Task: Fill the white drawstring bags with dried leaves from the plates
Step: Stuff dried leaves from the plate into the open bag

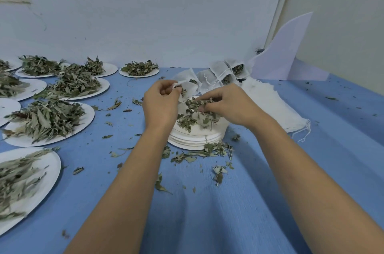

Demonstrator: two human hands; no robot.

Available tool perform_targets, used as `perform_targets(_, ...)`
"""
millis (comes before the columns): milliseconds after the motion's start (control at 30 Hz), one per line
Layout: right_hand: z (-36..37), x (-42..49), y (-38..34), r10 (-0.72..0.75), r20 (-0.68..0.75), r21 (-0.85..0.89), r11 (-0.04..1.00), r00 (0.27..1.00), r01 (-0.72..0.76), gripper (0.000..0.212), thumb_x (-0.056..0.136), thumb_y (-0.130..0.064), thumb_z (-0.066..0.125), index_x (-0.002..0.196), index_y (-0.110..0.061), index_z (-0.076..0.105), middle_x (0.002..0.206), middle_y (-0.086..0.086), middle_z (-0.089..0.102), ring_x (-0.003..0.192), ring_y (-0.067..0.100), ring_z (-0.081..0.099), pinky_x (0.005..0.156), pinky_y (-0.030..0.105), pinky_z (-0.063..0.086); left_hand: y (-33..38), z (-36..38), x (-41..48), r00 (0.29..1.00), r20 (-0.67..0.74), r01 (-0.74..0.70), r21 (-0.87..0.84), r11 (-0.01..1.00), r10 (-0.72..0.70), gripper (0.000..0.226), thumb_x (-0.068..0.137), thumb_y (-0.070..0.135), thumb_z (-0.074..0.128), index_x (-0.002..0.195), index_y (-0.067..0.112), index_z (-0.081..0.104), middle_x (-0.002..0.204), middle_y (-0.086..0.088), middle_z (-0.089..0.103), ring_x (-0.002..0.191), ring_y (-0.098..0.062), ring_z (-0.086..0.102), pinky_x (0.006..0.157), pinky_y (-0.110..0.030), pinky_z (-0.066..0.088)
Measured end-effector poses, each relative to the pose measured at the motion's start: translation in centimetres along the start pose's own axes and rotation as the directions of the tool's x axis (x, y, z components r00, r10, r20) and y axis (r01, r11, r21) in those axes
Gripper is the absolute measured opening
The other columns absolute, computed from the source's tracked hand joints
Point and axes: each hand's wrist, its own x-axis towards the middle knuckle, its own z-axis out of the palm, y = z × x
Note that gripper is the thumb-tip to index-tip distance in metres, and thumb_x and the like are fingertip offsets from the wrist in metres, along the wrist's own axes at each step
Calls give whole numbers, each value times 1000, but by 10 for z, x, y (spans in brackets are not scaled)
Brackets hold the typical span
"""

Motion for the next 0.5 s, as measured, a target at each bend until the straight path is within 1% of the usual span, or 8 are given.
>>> perform_targets(67,-6,-2,-6,1,26,84,996,1000,-4,18,80,-17,75,98,-21,75,39,-15,49,40,3,34,45,8,30,0,1,-1,1000,10,-25,48,999,24,13,90,13,63,101,17,66,77,13,56,72,0,54,68,-17,47)
perform_targets(100,-8,-3,-9,0,28,120,993,1000,-3,17,80,-17,75,95,-24,75,42,-15,52,43,2,37,48,8,32,1,1,-2,999,14,-40,69,997,39,14,89,12,63,101,19,65,78,14,56,72,0,55,67,-14,46)
perform_targets(167,-11,-5,-14,-2,31,188,982,1000,-4,16,78,-19,77,90,-29,74,53,-14,61,51,-1,49,57,9,40,2,1,-4,997,25,-72,107,992,70,14,90,13,63,101,21,63,78,13,55,71,-1,55,63,-11,44)
perform_targets(233,-14,-4,-16,8,17,244,970,1000,-12,17,76,-19,78,85,-33,73,71,-6,70,68,4,59,72,17,48,3,2,-5,994,25,-104,137,985,102,14,90,13,62,101,22,61,76,13,55,66,0,54,55,-7,42)
perform_targets(300,-15,-4,-18,21,-6,283,959,1000,-18,17,76,-18,78,84,-33,74,81,2,73,76,9,61,79,24,49,4,2,-7,993,21,-121,150,981,119,13,90,13,62,101,20,59,75,12,54,63,1,52,51,-4,39)
perform_targets(400,-12,-4,-19,31,-38,260,965,999,-20,16,78,-16,77,83,-31,73,83,11,73,72,14,56,73,28,46,5,3,-8,992,23,-125,151,981,123,11,90,15,62,99,18,58,75,11,54,59,4,53,48,-4,37)
perform_targets(467,-6,-3,-18,42,-55,181,983,998,-32,14,79,-16,76,88,-26,74,72,4,70,65,14,54,69,28,46,6,4,-8,992,27,-123,138,983,121,7,90,17,62,96,18,58,76,10,55,58,10,52,48,-4,37)
perform_targets(500,-3,-2,-17,46,-69,134,990,997,-36,15,79,-16,75,93,-22,75,69,-1,67,61,13,54,67,25,46,7,4,-8,993,35,-119,126,985,115,5,91,18,62,93,18,58,76,10,55,61,9,53,50,-6,39)
